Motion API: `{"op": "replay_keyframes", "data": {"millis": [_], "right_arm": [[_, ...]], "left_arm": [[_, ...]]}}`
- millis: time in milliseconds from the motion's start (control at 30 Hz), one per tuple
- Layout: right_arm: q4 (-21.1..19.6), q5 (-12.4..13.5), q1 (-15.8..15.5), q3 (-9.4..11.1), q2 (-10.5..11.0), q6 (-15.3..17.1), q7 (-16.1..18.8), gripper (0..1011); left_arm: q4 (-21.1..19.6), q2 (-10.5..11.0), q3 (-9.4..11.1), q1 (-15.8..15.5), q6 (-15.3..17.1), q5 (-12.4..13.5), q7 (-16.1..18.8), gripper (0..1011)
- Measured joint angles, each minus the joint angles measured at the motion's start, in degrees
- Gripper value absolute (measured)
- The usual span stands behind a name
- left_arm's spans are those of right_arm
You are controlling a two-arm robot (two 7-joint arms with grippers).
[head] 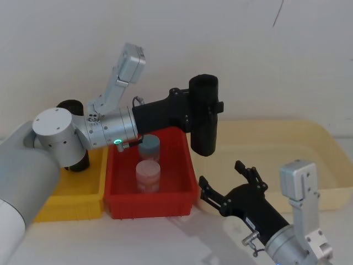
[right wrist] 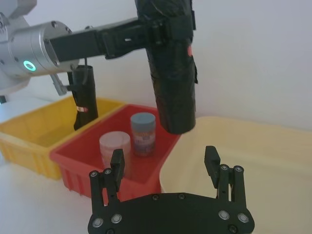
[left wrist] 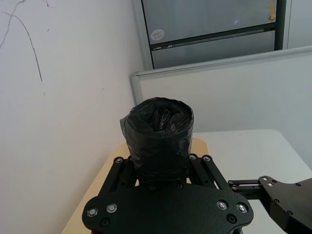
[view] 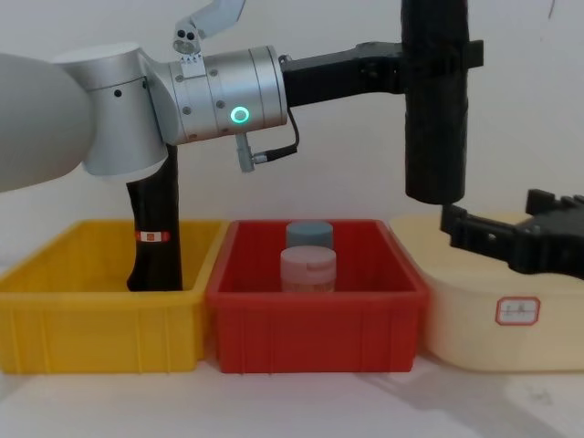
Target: Pick up the garbage bag with the one hand and transfer it to the other hand.
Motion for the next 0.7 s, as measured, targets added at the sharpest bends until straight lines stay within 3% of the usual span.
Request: {"op": "replay_keyframes", "data": {"millis": [700], "right_arm": [[0.19,-0.28,3.23,-0.09,-3.32,2.63,-0.09,1001]], "left_arm": [[0.06,-0.03,0.00,-0.01,0.00,-0.04,-0.01,389]]}}
